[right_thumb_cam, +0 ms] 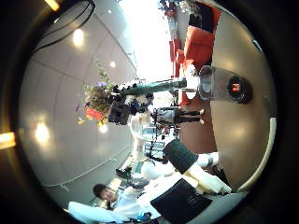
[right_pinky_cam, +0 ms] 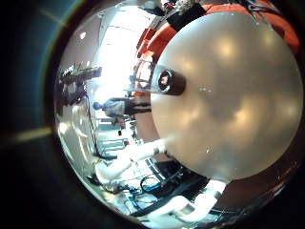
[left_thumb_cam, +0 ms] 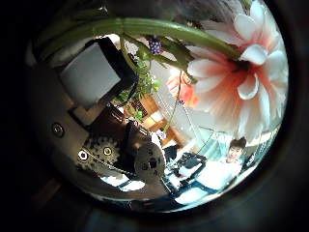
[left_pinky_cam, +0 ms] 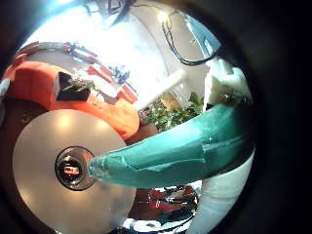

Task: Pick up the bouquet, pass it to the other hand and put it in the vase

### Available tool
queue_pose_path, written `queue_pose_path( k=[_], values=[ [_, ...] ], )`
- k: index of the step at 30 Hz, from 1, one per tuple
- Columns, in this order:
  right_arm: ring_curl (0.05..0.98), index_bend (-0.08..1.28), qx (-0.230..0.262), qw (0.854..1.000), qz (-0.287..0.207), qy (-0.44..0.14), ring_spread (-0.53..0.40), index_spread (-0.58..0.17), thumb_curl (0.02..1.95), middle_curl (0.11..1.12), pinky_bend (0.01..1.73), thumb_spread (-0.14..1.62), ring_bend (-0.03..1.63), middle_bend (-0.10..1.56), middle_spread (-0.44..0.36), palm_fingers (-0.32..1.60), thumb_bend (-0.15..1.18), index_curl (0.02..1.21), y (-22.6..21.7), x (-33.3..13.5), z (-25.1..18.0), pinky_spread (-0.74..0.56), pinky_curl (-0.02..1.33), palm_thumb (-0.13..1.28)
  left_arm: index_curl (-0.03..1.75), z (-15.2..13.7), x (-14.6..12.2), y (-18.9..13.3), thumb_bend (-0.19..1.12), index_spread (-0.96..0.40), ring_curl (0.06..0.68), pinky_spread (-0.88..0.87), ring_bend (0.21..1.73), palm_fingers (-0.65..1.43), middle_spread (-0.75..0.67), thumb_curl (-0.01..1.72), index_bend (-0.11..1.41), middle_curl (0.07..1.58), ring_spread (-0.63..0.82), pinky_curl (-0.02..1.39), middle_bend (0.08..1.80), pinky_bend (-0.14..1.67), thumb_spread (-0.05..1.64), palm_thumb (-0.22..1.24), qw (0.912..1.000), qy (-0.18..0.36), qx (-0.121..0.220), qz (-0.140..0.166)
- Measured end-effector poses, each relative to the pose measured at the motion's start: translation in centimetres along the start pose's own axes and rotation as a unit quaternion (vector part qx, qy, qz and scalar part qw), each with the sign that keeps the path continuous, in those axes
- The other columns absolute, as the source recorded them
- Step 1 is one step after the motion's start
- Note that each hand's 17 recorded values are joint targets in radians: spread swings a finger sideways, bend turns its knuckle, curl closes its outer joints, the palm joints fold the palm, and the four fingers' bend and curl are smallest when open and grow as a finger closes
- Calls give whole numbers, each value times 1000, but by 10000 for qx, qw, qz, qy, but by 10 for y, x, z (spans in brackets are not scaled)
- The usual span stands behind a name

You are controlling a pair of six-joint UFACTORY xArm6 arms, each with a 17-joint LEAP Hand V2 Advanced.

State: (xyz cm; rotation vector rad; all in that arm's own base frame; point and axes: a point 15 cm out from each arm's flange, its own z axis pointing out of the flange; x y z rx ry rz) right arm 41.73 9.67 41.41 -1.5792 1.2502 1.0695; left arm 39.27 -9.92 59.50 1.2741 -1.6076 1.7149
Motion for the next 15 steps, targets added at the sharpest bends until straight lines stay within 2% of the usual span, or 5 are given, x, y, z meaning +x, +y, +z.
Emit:
queue_pose_path(
  k=[15],
  values=[
    [244,136,-46,9999,97,-6,250,-302,463,280,519,1048,386,179,178,-53,-24,215,1,9,1,446,331,624,1351,5,-22,4,119,-768,555,-583,1522,1072,-605,1022,578,1116,-392,903,1021,1214,1145,1066,9996,-258,-91,-30]
  ],
)
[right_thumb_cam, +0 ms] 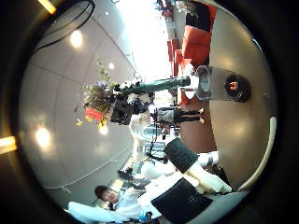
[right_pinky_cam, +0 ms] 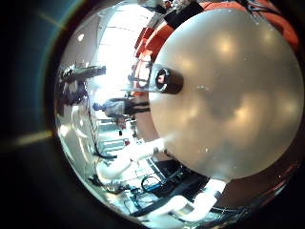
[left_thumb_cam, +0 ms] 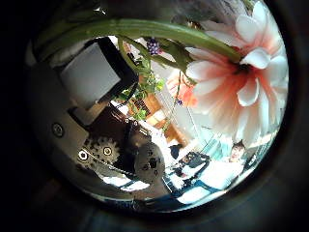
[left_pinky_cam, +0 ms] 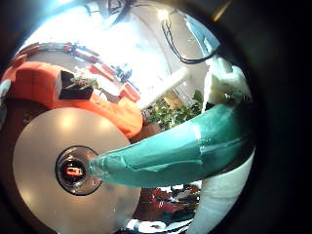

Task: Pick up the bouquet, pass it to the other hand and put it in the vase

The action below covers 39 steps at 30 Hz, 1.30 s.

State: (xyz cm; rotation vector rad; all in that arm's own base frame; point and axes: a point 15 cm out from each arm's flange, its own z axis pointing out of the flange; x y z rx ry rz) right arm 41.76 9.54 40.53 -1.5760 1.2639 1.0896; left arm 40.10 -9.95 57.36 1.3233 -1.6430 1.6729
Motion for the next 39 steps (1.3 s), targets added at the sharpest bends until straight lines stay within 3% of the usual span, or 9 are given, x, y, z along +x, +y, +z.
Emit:
queue_pose_path(
  k=[39],
  values=[
    [258,148,-81,9999,84,39,234,-274,457,306,513,1054,391,193,164,-10,-23,236,4,10,2,450,311,636,1402,16,-75,13,63,-775,560,-604,1505,1068,-620,1020,510,1143,-398,939,997,1190,1150,1074,9984,-287,-20,-486]
  ],
)
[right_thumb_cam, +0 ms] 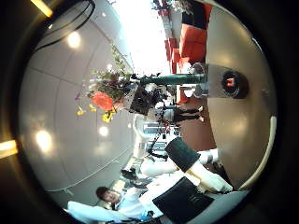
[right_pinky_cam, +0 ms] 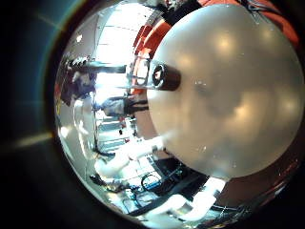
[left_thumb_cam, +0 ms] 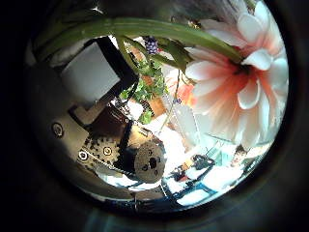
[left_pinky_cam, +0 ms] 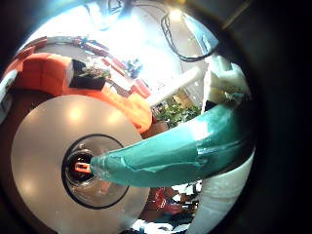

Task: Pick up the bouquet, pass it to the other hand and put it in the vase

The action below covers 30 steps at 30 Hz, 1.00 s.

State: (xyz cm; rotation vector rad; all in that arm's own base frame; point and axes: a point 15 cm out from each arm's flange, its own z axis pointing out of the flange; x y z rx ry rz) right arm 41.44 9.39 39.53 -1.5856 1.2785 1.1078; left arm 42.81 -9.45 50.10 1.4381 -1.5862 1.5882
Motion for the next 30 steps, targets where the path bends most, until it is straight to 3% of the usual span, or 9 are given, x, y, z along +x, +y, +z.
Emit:
queue_pose_path(
  k=[4,7,8,10,11,14,19,25,30],
  values=[
    [259,151,-6,10000,6,-3,236,-270,458,310,512,1054,394,196,163,-4,-24,240,0,0,0,454,310,636,1411,1,-5,1,25,-771,560,-608,1506,1052,-622,998,480,1146,-401,930,985,1189,1122,1050,10000,-1,-8,-37],
    [261,150,-6,10000,-8,-3,236,-269,460,312,512,1052,397,195,162,-4,-22,241,0,0,0,455,309,639,1384,2,-9,4,-90,-753,532,-619,1413,886,-615,895,366,1123,-419,880,951,1124,1015,845,9999,5,-18,-98],
    [262,150,1,10000,-6,-3,236,-269,459,314,512,1051,397,194,162,-4,-22,242,0,0,0,455,309,642,1361,3,-11,6,-118,-730,530,-609,1333,561,-602,844,286,1111,-426,866,937,1023,986,737,9999,15,-44,-143],
    [263,151,-12,10000,-9,-7,236,-268,460,314,512,1050,399,193,162,-3,-23,244,1,0,0,456,309,643,1294,4,-16,12,-157,-616,521,-279,1135,-285,-415,738,201,1047,-162,856,662,673,945,497,9997,8,-142,-222],
    [263,150,-6,10000,-8,-7,236,-268,460,317,510,1050,398,198,163,-1,-24,245,1,0,0,456,308,641,1253,5,-18,15,-138,-545,447,-146,1057,-368,-285,695,123,1001,-17,789,529,582,933,422,9995,-12,-200,-250],
    [262,151,-12,10000,-14,-11,235,-268,462,319,513,1050,397,196,163,0,-22,246,1,0,0,455,310,646,1119,1,-35,21,-95,-324,311,190,892,-365,48,588,30,850,267,631,300,447,908,278,9985,-145,-295,-441],
    [261,156,-15,10000,-26,-15,237,-265,464,320,511,1050,397,193,164,3,-23,251,2,-1,-1,455,310,648,853,-30,-57,25,-58,-2,234,477,743,-293,414,482,18,658,502,504,163,345,856,149,9965,-370,-196,-729],
    [260,160,-23,10000,-63,-11,237,-258,465,321,506,1049,396,191,164,12,-23,258,2,-3,-1,457,307,648,598,-68,-64,32,-43,182,195,585,647,-219,571,419,72,510,609,428,149,286,836,129,9941,-537,-60,-942],
    [261,162,-104,9999,-104,-29,228,-251,465,317,505,1049,399,186,163,24,-23,267,6,-4,-1,459,306,648,482,-86,-74,56,-41,232,177,607,588,-154,607,389,129,416,652,387,146,239,829,122,9855,-1093,-434,-1224]
  ],
)
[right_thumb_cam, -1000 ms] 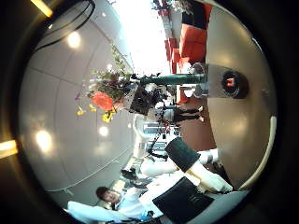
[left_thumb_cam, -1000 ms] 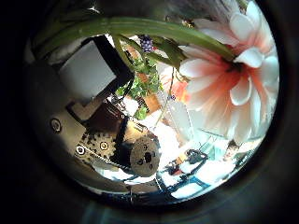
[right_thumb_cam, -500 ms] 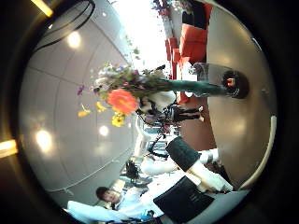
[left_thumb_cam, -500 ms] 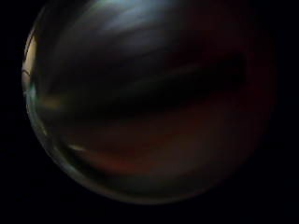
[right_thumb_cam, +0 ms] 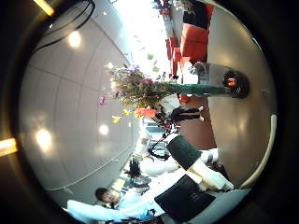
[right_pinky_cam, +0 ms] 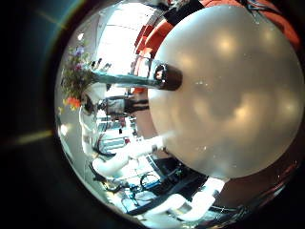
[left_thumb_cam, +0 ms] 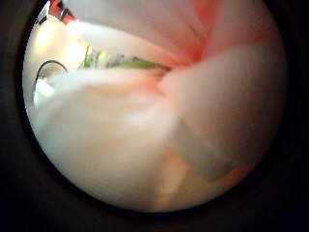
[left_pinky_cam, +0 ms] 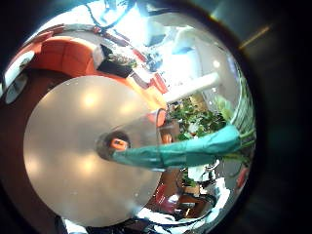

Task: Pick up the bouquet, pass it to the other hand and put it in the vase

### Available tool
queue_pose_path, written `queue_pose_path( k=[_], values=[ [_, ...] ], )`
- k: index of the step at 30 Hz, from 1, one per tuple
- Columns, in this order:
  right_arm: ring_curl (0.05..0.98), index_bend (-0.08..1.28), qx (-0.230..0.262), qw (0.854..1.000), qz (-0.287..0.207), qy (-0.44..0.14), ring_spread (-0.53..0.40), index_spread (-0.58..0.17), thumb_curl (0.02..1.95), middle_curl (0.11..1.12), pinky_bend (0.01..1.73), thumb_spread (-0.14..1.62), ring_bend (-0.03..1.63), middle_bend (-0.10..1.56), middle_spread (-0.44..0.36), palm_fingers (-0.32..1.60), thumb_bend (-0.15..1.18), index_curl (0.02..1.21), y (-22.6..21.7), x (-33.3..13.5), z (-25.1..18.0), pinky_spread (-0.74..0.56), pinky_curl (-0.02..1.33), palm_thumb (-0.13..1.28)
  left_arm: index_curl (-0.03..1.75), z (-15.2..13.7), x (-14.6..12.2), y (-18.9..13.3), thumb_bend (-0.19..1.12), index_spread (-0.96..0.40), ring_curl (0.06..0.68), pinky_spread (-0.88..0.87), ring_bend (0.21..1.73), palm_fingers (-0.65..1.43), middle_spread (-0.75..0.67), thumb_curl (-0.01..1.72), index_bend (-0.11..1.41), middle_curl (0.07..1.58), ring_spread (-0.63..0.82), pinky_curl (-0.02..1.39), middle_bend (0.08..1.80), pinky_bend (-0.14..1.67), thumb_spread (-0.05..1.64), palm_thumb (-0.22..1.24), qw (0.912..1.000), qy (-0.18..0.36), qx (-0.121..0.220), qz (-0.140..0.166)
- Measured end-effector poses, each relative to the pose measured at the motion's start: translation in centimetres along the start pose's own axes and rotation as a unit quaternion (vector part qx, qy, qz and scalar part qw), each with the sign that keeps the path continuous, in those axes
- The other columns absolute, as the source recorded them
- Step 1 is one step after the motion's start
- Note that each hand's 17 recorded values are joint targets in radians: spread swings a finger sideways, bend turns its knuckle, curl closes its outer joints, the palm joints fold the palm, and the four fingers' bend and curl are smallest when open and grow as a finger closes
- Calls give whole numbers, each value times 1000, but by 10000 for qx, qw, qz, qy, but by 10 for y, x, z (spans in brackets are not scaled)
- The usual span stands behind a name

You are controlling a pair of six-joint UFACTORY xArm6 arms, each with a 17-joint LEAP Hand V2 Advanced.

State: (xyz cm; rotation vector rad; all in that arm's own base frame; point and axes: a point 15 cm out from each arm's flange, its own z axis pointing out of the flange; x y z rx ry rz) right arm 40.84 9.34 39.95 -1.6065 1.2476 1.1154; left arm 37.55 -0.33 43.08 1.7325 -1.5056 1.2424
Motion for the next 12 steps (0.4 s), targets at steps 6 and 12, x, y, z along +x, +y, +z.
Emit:
queue_pose_path(
  k=[6,12],
  values=[
    [261,164,-45,9998,-198,-27,222,-249,469,316,494,1046,400,190,153,38,-22,275,2,-1,0,462,302,658,431,-16,-29,40,-38,222,165,620,539,-63,611,366,183,348,682,346,160,181,819,118,9903,-1061,-722,-525],
    [260,160,-106,9998,-180,-67,221,-250,472,315,493,1042,402,190,150,54,-23,278,8,6,1,466,301,660,416,-24,-32,65,-37,216,165,622,512,-34,608,356,197,303,693,314,164,178,819,115,9764,-1724,-1084,-715]
  ],
)
